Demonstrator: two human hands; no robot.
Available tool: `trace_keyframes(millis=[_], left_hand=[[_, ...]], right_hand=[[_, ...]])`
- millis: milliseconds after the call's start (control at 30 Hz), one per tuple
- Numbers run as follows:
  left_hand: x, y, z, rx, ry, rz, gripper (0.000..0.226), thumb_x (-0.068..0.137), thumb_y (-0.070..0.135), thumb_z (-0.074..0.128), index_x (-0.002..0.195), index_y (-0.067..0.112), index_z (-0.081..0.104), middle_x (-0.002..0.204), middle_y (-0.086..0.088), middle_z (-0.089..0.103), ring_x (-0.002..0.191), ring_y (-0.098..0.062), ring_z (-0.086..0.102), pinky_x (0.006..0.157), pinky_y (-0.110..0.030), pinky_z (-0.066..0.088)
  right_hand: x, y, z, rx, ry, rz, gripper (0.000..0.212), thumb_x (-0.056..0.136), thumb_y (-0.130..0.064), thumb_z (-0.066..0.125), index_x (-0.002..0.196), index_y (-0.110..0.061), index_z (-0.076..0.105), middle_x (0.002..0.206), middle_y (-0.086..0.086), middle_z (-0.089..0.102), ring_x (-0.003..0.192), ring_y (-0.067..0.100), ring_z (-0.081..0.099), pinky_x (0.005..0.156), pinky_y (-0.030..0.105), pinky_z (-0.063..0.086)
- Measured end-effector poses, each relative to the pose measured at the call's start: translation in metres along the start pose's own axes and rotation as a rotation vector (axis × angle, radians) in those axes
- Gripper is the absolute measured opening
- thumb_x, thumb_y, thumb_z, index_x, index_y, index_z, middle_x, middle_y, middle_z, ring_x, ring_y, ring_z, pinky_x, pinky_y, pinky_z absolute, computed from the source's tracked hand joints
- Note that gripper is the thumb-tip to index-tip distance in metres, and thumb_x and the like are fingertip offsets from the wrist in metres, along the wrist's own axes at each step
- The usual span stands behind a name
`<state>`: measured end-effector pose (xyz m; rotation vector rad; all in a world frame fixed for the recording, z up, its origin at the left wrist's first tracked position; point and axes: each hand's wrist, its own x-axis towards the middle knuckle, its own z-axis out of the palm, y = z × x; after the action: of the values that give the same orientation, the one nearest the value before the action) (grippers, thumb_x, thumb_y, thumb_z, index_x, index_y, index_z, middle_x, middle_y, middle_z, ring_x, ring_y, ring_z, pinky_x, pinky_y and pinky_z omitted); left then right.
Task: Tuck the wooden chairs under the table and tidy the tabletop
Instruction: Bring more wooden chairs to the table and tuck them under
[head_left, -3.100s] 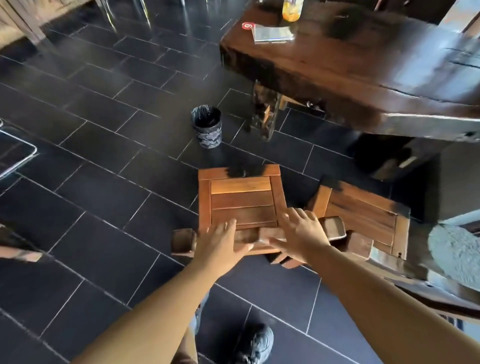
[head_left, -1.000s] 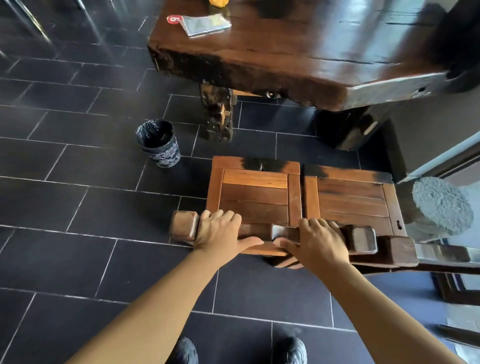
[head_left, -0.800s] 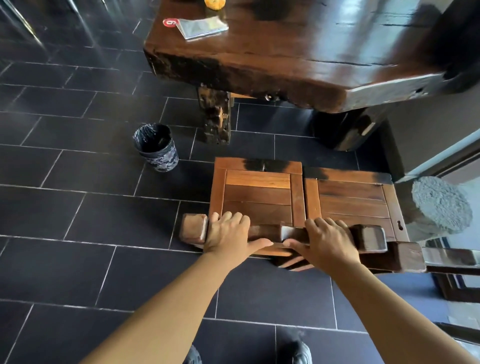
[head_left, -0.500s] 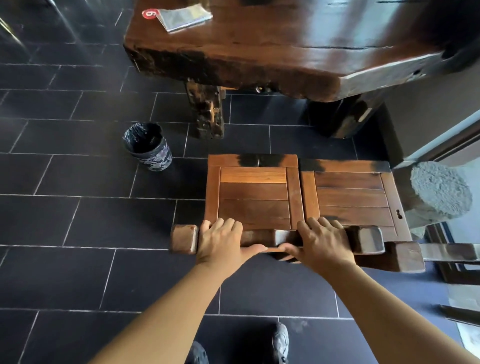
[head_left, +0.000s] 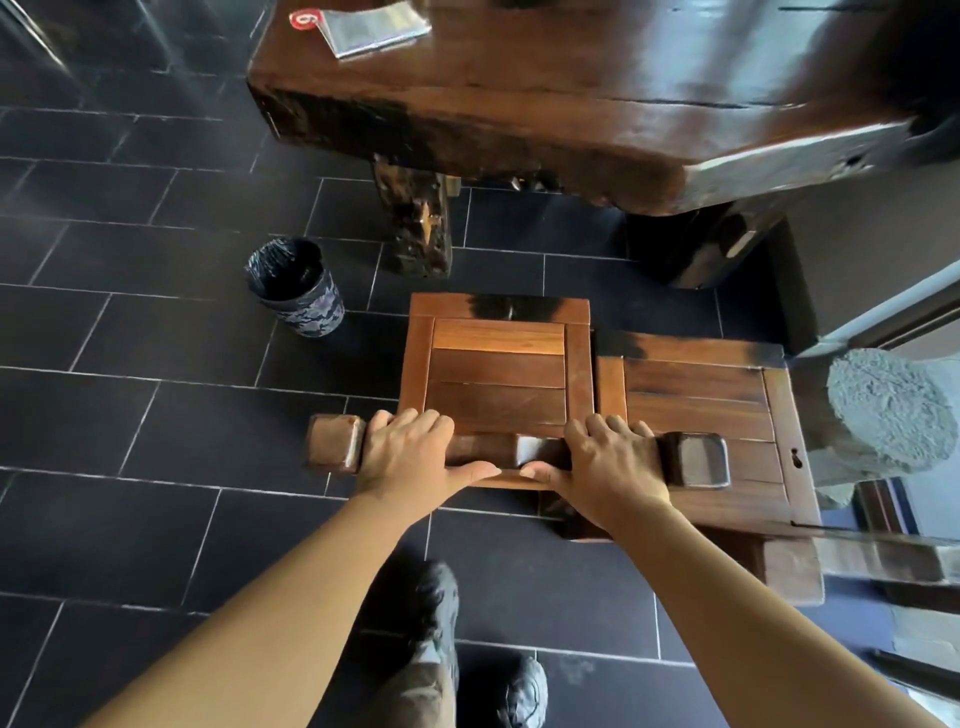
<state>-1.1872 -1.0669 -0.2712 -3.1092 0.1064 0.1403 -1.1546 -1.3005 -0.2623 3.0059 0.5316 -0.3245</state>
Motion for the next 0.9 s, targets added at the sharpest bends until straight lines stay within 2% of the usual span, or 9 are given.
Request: trace_keyframes(millis=[167,367,567,733,900], left_hand=[[0.039,-0.013,-0.004,0.016,-0.027,0.013,0.078,0.073,0.092,0.021,0.091,0.026,0.061,0.095,0.01,0.064,0.093,-0.018,0.058,0.086,-0.04,0.036],[0.086,-0.024,-0.007,0.004,-0.009,0.019,0.08,0.073,0.092,0.016,0.088,0.026,0.059,0.092,0.009,0.064,0.09,-0.019,0.058,0.086,-0.04,0.036],[0.133,-0.033,-0.012,0.005,-0.034,0.02,0.079,0.074,0.092,0.017,0.091,0.026,0.058,0.096,0.008,0.065,0.094,-0.019,0.058,0.089,-0.04,0.036],[0.161,-0.041,-0.015,0.021,-0.025,0.026,0.084,0.073,0.09,0.013,0.093,0.024,0.06,0.096,0.007,0.065,0.094,-0.02,0.058,0.089,-0.04,0.036],[0.17,-0.039,-0.014,0.01,-0.004,0.027,0.087,0.072,0.091,0.008,0.088,0.023,0.06,0.09,0.007,0.065,0.089,-0.019,0.059,0.085,-0.04,0.036]], right_hand=[[0.037,0.004,-0.009,-0.025,-0.049,0.003,0.087,0.075,-0.088,0.01,0.114,-0.025,0.057,0.119,0.001,0.063,0.116,0.024,0.055,0.096,0.043,0.039],[0.084,0.013,-0.02,-0.016,-0.049,0.022,0.096,0.071,-0.09,0.004,0.124,-0.025,0.052,0.122,0.0,0.063,0.12,0.024,0.054,0.101,0.044,0.038],[0.13,0.022,-0.033,-0.03,-0.009,0.023,0.097,0.068,-0.089,-0.004,0.112,-0.026,0.054,0.117,0.0,0.065,0.114,0.023,0.057,0.099,0.044,0.04],[0.159,0.027,-0.032,-0.044,0.022,0.029,0.093,0.071,-0.091,-0.001,0.104,-0.026,0.057,0.109,-0.001,0.067,0.106,0.023,0.061,0.094,0.043,0.042],[0.168,0.033,-0.03,-0.067,0.02,0.028,0.104,0.071,-0.091,-0.002,0.126,-0.023,0.054,0.109,-0.001,0.067,0.106,0.025,0.061,0.093,0.043,0.042]])
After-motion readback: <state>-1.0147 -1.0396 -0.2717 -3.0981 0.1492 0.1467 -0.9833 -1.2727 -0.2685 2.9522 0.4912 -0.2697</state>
